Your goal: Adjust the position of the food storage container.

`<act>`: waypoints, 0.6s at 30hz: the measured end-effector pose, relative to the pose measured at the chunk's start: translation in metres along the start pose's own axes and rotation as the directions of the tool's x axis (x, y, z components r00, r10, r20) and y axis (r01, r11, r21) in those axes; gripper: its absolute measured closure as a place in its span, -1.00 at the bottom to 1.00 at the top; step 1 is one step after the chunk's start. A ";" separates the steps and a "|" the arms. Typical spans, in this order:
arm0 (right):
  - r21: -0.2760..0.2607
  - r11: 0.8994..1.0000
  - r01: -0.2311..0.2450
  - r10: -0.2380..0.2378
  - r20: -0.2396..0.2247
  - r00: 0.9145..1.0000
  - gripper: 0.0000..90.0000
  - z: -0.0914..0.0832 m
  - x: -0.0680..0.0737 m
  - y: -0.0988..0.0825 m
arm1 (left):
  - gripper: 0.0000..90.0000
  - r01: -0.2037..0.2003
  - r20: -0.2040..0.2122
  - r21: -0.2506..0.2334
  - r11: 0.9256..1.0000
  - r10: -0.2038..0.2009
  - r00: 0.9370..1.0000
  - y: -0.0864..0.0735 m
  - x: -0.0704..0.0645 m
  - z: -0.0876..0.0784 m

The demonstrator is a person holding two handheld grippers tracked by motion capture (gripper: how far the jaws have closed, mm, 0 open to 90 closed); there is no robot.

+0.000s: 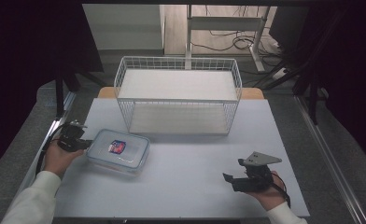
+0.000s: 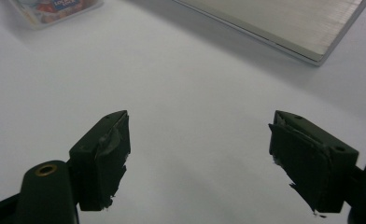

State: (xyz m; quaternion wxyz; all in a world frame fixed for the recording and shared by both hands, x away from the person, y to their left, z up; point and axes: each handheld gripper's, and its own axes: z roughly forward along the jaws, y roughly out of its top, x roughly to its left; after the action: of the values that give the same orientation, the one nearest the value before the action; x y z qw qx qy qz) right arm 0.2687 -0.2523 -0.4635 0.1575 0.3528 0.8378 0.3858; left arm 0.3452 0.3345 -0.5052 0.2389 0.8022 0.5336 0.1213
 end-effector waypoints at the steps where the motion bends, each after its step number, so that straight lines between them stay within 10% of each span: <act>1: 0.004 1.000 0.006 -0.006 -0.002 1.000 -0.54 0.001 0.001 0.000 | 1.00 -0.008 0.004 0.002 1.000 0.008 1.000 0.000 -0.003 0.001; 18: 0.008 1.000 0.011 -0.011 -0.002 1.000 -0.54 0.001 0.001 0.000 | 1.00 -0.065 0.082 -0.011 0.998 0.065 0.994 0.006 -0.041 0.007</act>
State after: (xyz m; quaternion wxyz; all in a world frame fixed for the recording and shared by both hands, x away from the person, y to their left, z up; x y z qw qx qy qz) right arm 0.2683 -0.2510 -0.4643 0.1572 0.3485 0.8414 0.3820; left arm 0.3366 0.2931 -0.5052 0.2599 0.8225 0.4964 0.0980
